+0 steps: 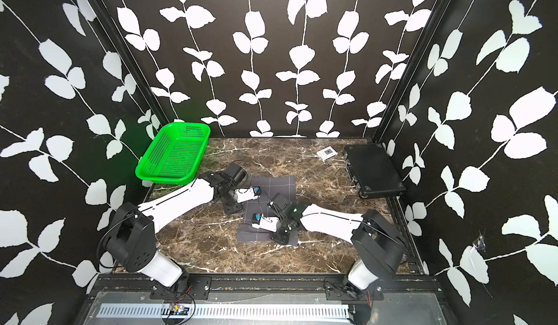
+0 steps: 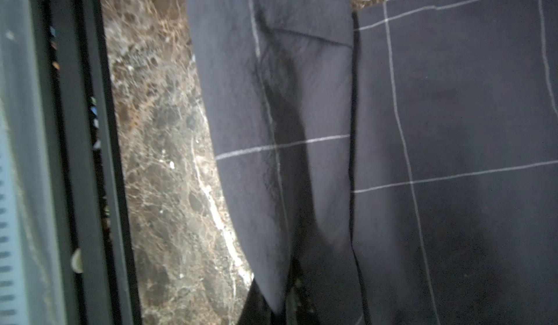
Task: Roll up the pillowcase
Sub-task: Roll the pillowcase at the center of the board.
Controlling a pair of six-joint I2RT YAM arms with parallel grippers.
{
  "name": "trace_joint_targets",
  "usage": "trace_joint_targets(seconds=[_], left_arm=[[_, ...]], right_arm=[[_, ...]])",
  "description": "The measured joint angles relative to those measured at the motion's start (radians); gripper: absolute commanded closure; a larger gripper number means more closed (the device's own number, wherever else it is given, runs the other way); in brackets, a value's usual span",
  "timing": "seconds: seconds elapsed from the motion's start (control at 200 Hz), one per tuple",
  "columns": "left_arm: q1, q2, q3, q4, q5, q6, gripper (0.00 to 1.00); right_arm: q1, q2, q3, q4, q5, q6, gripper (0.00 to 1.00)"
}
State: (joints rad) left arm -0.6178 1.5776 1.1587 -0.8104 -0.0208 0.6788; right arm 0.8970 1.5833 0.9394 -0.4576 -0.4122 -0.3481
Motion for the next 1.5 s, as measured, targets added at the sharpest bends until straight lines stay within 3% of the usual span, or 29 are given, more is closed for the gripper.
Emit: trace_joint_targets(seconds=[0.24, 0.63, 0.745, 0.845, 1.0, 1.5], left_arm=[[0.003, 0.000, 0.011, -0.029, 0.000, -0.002, 0.44], [0.003, -0.080, -0.008, -0.105, 0.061, -0.004, 0.44], [0.003, -0.083, -0.022, -0.118, 0.094, -0.003, 0.44], [0.003, -0.082, -0.023, -0.124, 0.119, -0.004, 0.45], [0.003, -0.071, -0.023, -0.123, 0.137, -0.004, 0.45], [0.003, -0.057, -0.001, -0.125, 0.092, 0.014, 0.45]], right_arm=[[-0.114, 0.167, 0.121, -0.132, -0.191, 0.002, 0.90], [-0.212, 0.296, 0.266, -0.191, -0.281, 0.020, 0.78], [-0.239, 0.311, 0.275, -0.191, -0.285, 0.035, 0.78], [-0.265, 0.320, 0.285, -0.191, -0.303, 0.054, 0.90], [-0.289, 0.328, 0.299, -0.186, -0.335, 0.081, 0.93], [-0.185, 0.215, 0.094, -0.037, -0.421, 0.327, 0.93]])
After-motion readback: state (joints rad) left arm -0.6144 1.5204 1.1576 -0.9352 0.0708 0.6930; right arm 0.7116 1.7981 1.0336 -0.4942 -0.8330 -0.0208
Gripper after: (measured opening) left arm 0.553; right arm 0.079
